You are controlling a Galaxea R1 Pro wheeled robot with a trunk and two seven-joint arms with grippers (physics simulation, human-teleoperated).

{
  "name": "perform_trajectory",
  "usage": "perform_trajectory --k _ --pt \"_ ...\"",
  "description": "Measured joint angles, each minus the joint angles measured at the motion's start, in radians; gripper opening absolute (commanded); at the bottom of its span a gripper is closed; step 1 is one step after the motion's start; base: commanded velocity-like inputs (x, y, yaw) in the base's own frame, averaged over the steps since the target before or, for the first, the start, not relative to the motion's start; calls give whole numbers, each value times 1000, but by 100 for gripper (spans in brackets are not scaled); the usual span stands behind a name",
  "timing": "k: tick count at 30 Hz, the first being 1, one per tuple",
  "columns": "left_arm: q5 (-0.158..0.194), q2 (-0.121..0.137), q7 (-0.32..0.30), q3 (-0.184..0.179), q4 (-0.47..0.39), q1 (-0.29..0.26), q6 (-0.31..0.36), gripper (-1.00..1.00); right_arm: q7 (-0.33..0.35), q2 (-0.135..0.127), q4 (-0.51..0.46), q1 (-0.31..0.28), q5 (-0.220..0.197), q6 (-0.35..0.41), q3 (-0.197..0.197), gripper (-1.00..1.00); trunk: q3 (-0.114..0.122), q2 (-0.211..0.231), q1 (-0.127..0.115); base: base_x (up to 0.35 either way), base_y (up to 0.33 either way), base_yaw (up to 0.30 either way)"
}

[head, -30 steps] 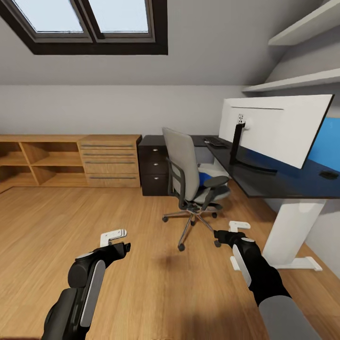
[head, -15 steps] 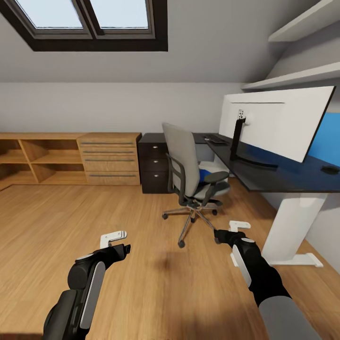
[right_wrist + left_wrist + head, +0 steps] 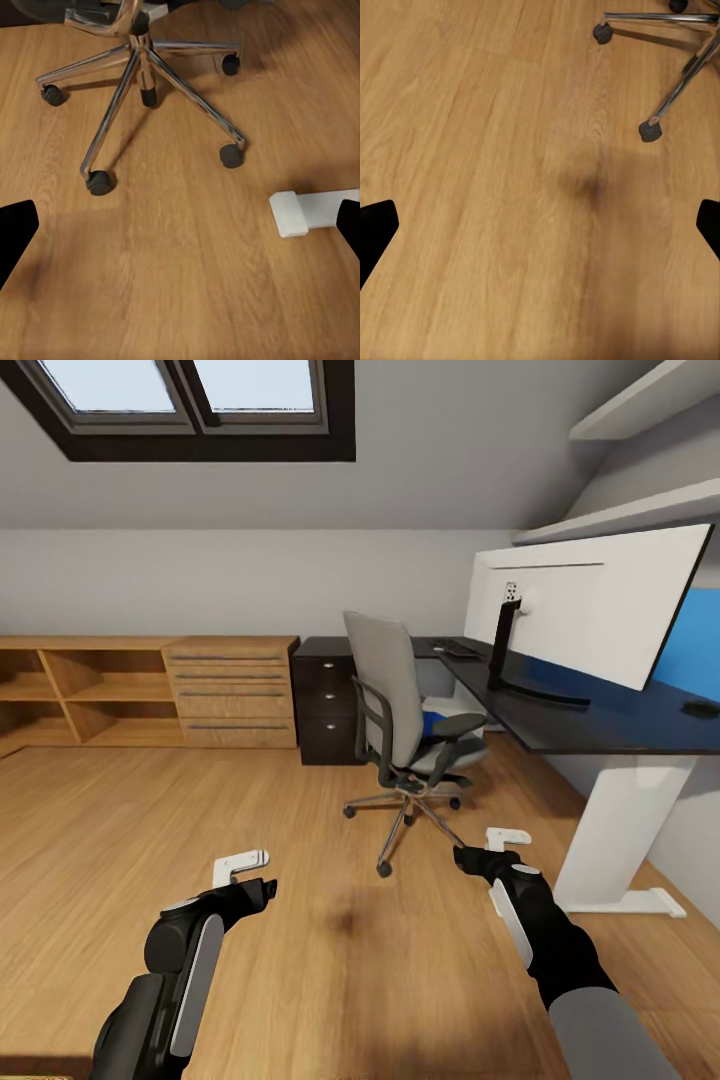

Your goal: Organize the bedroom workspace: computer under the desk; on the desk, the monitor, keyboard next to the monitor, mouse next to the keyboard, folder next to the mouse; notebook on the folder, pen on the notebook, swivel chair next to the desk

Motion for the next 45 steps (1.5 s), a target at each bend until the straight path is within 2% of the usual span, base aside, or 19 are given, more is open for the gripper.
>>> perform_trajectory --k 6,17,20,28,29,33,34,37,39,41,45 --pt "1 0 0 0 1 0 0 100 0 0 0 0 0 0 0 100 -19 -42 23 0 0 0" --pt "0 0 0 -1 1 0 -1 100 0 0 0 0 1 0 0 100 -61 -45 28 0 0 0" --pt "0 1 0 -34 3 0 -2 100 0 0 0 0 1 0 -1 100 -73 -45 29 0 0 0" --pt "1 6 -6 -44 22 0 -3 100 -1 -1 0 0 1 -6 -1 100 -73 -46 29 0 0 0" --pt "1 9 -6 -44 29 0 -4 100 -2 0 1 4 2 -83 0 100 -73 -46 29 0 0 0" --pt "2 10 -8 -44 30 0 -4 100 0 0 6 25 3 -139 0 100 -73 -46 29 38 0 0" --pt "1 11 -8 -44 30 0 -4 100 -3 1 67 27 3 -239 1 100 -73 -46 29 175 0 0" --pt "1 11 -8 -44 30 0 -4 100 -5 1 150 24 4 -323 1 100 -73 -46 29 231 0 0" --pt "1 11 -8 -44 30 0 -4 100 -8 -1 253 5 5 -416 1 100 -73 -46 29 282 0 0" --pt "2 11 -8 -44 30 0 -4 100 -23 -11 415 -75 6 -531 1 100 -73 -46 29 303 0 0" --pt "2 11 -8 -44 30 0 -4 100 -48 -32 680 -212 5 -692 2 100 -73 -46 29 314 0 0"
